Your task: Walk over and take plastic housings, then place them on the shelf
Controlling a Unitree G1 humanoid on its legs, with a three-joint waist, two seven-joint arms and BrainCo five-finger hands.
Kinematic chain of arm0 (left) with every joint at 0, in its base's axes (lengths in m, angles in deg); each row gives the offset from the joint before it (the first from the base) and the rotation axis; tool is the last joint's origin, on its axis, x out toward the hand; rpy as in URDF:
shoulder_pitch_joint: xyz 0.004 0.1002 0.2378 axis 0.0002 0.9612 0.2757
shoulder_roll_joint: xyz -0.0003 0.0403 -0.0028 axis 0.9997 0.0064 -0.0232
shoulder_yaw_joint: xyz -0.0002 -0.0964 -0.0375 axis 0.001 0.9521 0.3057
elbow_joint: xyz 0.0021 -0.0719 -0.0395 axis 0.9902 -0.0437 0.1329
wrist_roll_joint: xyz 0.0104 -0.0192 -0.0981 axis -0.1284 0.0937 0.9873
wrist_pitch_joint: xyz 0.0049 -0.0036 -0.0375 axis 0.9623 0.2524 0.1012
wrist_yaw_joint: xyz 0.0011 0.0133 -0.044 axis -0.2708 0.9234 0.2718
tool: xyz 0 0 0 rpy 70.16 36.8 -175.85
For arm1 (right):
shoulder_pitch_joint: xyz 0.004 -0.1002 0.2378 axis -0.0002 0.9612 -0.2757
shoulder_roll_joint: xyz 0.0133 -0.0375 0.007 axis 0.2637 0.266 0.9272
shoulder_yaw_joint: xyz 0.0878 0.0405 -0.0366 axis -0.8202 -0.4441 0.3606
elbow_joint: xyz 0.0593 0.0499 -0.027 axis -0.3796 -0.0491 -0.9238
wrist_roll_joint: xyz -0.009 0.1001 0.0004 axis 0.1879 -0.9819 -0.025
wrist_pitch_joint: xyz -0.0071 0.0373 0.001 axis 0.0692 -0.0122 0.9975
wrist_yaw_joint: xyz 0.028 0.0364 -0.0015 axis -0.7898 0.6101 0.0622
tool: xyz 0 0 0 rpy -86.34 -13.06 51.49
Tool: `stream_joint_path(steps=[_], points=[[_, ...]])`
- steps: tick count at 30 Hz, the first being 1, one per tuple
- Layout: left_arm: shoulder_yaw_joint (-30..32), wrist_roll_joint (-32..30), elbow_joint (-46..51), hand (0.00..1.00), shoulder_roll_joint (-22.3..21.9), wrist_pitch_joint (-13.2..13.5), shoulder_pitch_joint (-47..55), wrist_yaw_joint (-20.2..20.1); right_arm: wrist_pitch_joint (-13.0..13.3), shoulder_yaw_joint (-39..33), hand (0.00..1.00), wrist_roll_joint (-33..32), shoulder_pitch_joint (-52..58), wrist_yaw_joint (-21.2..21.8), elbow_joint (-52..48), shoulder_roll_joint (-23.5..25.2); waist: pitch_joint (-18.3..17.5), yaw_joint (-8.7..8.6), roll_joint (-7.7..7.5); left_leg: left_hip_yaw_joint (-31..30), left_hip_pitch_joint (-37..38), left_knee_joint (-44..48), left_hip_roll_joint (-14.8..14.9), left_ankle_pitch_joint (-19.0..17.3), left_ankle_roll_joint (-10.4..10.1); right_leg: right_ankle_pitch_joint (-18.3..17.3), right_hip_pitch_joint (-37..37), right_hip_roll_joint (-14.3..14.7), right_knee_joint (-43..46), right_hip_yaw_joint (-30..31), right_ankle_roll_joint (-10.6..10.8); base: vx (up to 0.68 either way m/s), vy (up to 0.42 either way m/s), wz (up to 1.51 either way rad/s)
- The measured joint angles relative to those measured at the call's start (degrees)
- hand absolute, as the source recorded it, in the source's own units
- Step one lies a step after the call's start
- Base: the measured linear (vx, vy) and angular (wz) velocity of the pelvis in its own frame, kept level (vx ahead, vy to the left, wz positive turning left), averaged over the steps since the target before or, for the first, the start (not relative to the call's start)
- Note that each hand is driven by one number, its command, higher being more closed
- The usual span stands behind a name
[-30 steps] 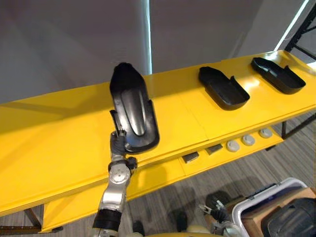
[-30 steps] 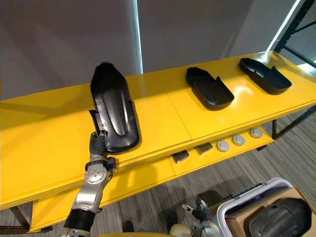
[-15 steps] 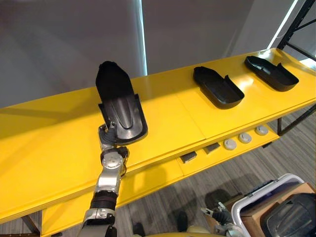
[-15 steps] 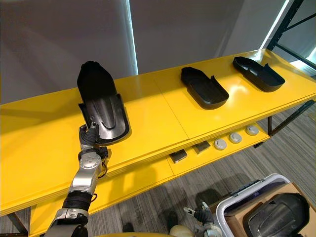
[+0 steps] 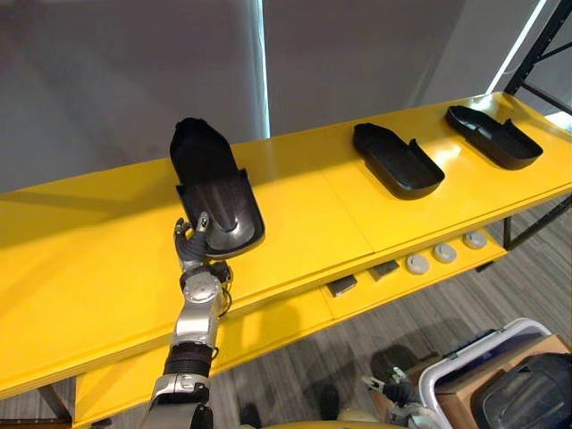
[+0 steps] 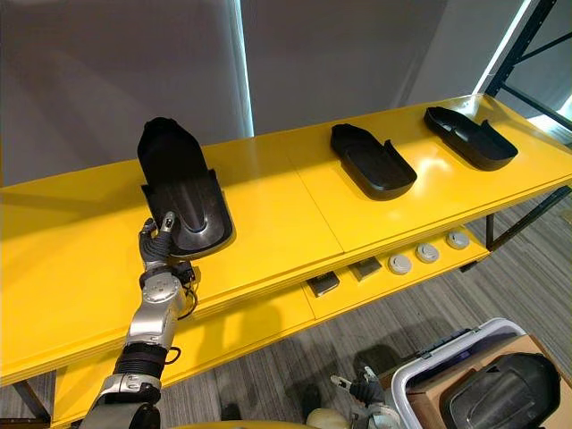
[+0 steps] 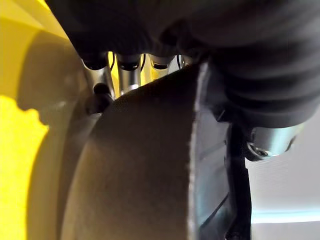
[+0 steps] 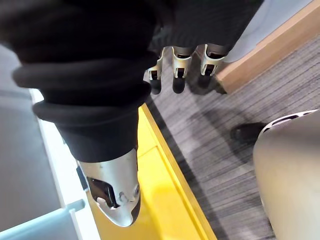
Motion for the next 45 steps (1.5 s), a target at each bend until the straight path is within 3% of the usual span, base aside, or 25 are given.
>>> stream_joint_path(steps=[15,27,28,37,45], points=[[-2.13,-0.23,6.02,0.0,-1.33,0.2,1.86,-2.7,-0.26,-0.48,0.0,-0.21,-1.09,0.17,0.28,0.52,0.0,0.22,-0.28,-0.83,0.1,0.0,-0.62,-0.05,0.12,-0.01,0.88,-0.26,0.12,-0.5,0.31,0.01,0.002,0.02],[-6.27,-5.91,17.63,0.0,-1.87,1.17,6.9,-2.7,-0.23,-0.48,0.0,-0.75,-1.07,0.16,1.94,0.8,-0.01,0.35,-0.28,-1.16,0.16,-0.02,-0.72,-0.04,0.13,-0.02,1.06,-0.38,0.12,-1.17,0.32,0.0,-0.001,0.01],[-7.33,-7.02,19.75,1.0,-1.86,1.36,8.22,-2.8,-0.23,-0.47,0.0,-0.79,-0.93,0.15,2.06,1.1,-0.01,0.39,-0.28,-1.19,0.14,-0.02,-0.72,-0.04,0.13,-0.03,1.07,-0.39,0.12,-1.3,0.32,0.0,0.0,0.0],[-14.78,-24.82,29.15,1.0,0.5,5.51,23.19,-7.34,0.96,-0.34,0.0,-2.06,-0.46,0.68,2.96,1.47,-0.01,0.64,-0.27,-1.14,0.15,-0.02,-0.29,-0.07,0.11,-0.48,1.08,-0.6,0.12,-1.25,0.78,0.0,0.0,0.0],[-18.39,-30.38,28.37,1.0,0.53,6.44,26.17,-10.09,1.71,0.66,0.0,-2.03,0.12,1.32,3.02,1.07,-0.17,1.98,-0.19,-0.94,0.05,-0.03,-0.3,-0.59,0.18,-0.64,0.89,-0.73,0.02,-0.8,0.76,0.0,0.0,0.0]])
